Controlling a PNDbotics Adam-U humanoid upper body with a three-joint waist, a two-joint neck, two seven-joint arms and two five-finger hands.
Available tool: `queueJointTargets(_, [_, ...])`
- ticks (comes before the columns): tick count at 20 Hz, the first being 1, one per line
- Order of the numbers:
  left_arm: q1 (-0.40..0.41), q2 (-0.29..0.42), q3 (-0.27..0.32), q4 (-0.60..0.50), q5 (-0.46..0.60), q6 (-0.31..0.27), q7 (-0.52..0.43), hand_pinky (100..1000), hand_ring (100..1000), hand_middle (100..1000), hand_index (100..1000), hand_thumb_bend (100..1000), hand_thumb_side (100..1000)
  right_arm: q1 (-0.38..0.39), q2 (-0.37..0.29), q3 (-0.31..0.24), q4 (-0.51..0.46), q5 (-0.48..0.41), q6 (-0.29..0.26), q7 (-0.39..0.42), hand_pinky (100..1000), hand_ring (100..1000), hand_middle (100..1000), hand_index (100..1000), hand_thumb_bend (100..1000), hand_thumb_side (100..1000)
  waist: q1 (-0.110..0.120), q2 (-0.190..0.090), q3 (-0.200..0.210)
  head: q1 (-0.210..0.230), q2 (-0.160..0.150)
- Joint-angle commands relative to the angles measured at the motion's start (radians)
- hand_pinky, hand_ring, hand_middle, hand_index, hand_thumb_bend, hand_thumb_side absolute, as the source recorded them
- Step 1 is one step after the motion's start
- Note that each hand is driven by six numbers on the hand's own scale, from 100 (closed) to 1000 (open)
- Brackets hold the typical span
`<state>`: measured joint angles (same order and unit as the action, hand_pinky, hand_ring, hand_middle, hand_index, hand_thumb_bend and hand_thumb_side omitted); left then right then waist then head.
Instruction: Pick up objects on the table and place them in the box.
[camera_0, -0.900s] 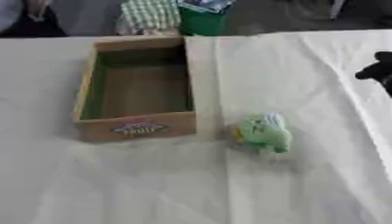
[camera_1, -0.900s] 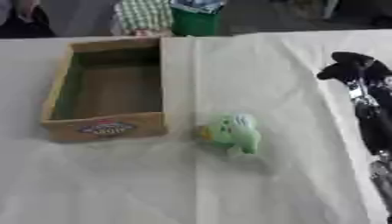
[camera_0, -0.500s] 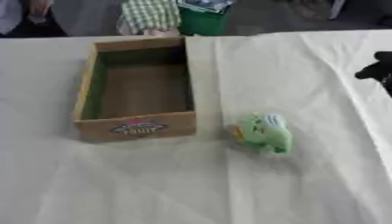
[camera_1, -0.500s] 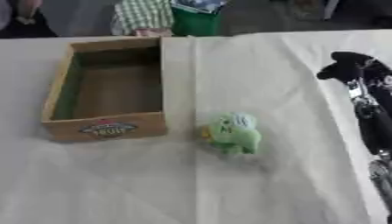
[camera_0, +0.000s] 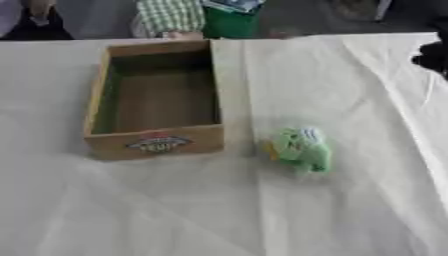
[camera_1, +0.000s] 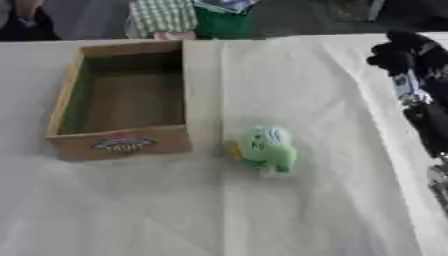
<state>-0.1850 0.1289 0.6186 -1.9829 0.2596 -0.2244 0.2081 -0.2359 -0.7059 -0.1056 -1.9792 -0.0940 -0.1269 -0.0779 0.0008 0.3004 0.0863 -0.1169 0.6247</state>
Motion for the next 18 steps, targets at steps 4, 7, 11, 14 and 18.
queueJointTargets(4, [0.0,0.042,0.0,-0.017,-0.006,0.001,-0.002,747,542,526,705,100,576,-0.101,-0.173,0.052,-0.021,0.092,0.065,0.082,810,767,777,866,138,768,-0.008,-0.022,-0.003,0.001,0.021])
queueJointTargets(7, [-0.001,0.045,-0.002,-0.017,-0.006,0.001,-0.004,747,542,526,705,100,577,-0.147,-0.246,0.093,-0.021,0.136,0.109,0.126,808,777,790,872,206,803,-0.01,-0.024,-0.001,-0.007,0.026])
queueJointTargets(11, [-0.002,0.044,-0.006,-0.017,-0.004,0.002,-0.006,747,542,526,704,100,577,-0.198,-0.338,0.154,-0.021,0.193,0.164,0.183,812,795,762,862,281,798,-0.01,-0.025,0.009,-0.027,0.022])
queueJointTargets(14, [-0.004,0.042,-0.011,-0.017,-0.001,0.003,-0.011,747,542,526,704,100,577,-0.23,-0.406,0.206,-0.021,0.235,0.194,0.225,816,809,756,865,359,755,-0.01,-0.025,0.018,-0.04,0.015])
queueJointTargets(18, [-0.005,0.035,-0.017,-0.017,0.006,0.006,-0.019,747,543,526,704,100,576,-0.234,-0.503,0.257,-0.021,0.297,0.205,0.287,825,831,764,877,432,677,-0.007,-0.021,0.035,-0.059,0.006])
